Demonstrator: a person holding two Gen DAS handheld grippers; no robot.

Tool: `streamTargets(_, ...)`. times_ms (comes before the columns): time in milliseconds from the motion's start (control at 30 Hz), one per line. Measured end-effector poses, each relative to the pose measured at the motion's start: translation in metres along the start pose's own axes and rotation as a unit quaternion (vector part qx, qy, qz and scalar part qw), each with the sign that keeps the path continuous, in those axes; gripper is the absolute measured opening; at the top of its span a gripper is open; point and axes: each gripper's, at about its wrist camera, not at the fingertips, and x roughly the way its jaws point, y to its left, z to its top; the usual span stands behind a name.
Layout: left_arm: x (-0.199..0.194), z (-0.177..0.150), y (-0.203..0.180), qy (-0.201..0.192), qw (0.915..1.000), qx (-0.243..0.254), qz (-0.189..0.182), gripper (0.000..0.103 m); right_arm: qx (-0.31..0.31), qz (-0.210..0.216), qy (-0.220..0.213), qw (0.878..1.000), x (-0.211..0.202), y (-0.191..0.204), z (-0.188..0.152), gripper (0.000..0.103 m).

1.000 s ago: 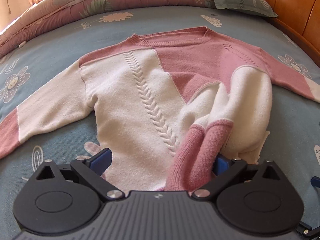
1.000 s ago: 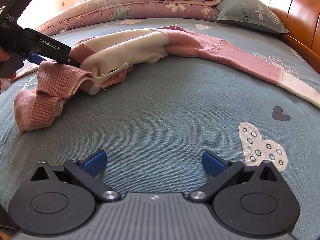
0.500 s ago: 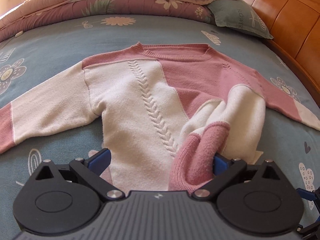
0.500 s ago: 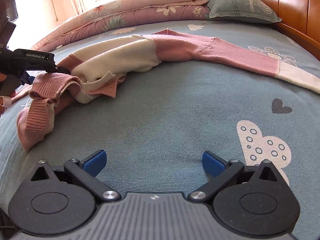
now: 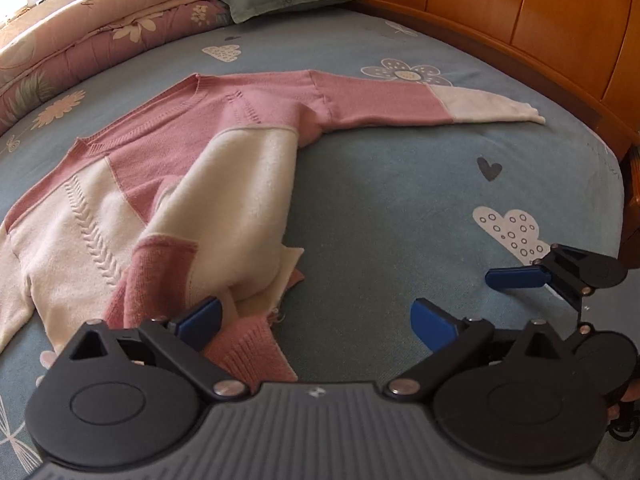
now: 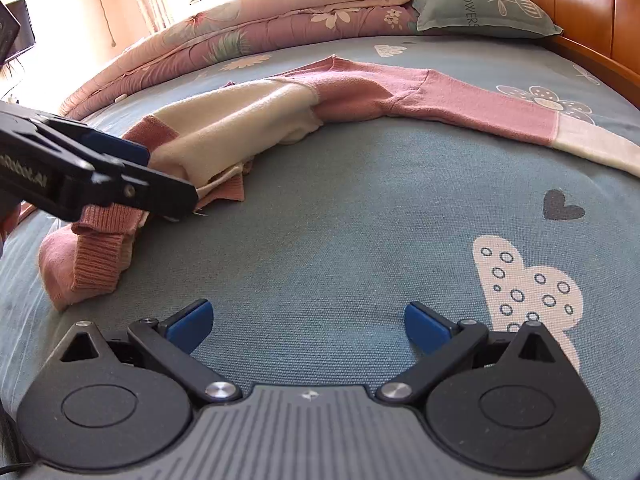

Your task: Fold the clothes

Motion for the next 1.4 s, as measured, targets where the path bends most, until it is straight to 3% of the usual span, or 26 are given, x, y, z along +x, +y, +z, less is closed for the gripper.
streamTargets(100,-0.001,-0.010,0.023,-0.001,0.9990,-0.041,0.016,0.100,0.002,0.002,0.000,1.000,0.000,-0.001,0.000,0.103)
streamTargets(300,-0.015,-0.031,0.073,-0.030,0.9932,-0.112,-0.016,0.100,-0.007,-0.006,-0.002,1.000,0.003,0.000,-0.002,0.103)
streamTargets(467,-0.008,-0.039,0.072,-0.046,0.9952,-0.083,-0.022,0.100,-0.018,-0.013,-0.007,1.000,0.005,0.001,-0.005,0.103)
streamTargets(567,-0.011,-0.050,0.081,-0.073,0.9917,-0.091,-0.054,0.100,-0.027,-0.015,-0.014,0.999,0.007,0.001,-0.006,0.103)
streamTargets(700,-0.015,-0.065,0.101,-0.106,0.9808,-0.116,-0.116,0.100,-0.069,-0.044,-0.018,0.996,0.015,0.011,-0.010,0.103)
streamTargets(833,-0.013,-0.078,0.112,-0.142,0.9696,-0.127,-0.154,0.100,-0.067,-0.051,-0.035,0.996,0.019,0.010,-0.011,0.103)
streamTargets(900,-0.014,-0.079,0.110,-0.143,0.9716,-0.107,-0.155,0.100,-0.065,-0.055,-0.043,0.995,0.020,0.010,-0.011,0.103)
streamTargets(1067,-0.019,-0.071,0.084,-0.120,0.9876,-0.050,-0.089,0.098,-0.062,-0.064,-0.048,0.995,0.023,0.013,-0.010,0.103)
streamTargets(1200,-0.016,-0.062,0.063,-0.097,0.9949,-0.016,-0.024,0.092,-0.060,-0.069,-0.048,0.995,0.023,0.016,-0.010,0.103)
streamTargets(1300,-0.015,-0.050,0.043,-0.071,0.9968,0.029,0.023,0.086,-0.059,-0.069,-0.047,0.995,0.022,0.016,-0.010,0.103)
streamTargets(1400,-0.011,-0.035,0.015,-0.038,0.9898,0.118,0.070,0.077,-0.059,-0.068,-0.035,0.995,0.021,0.017,-0.007,0.103)
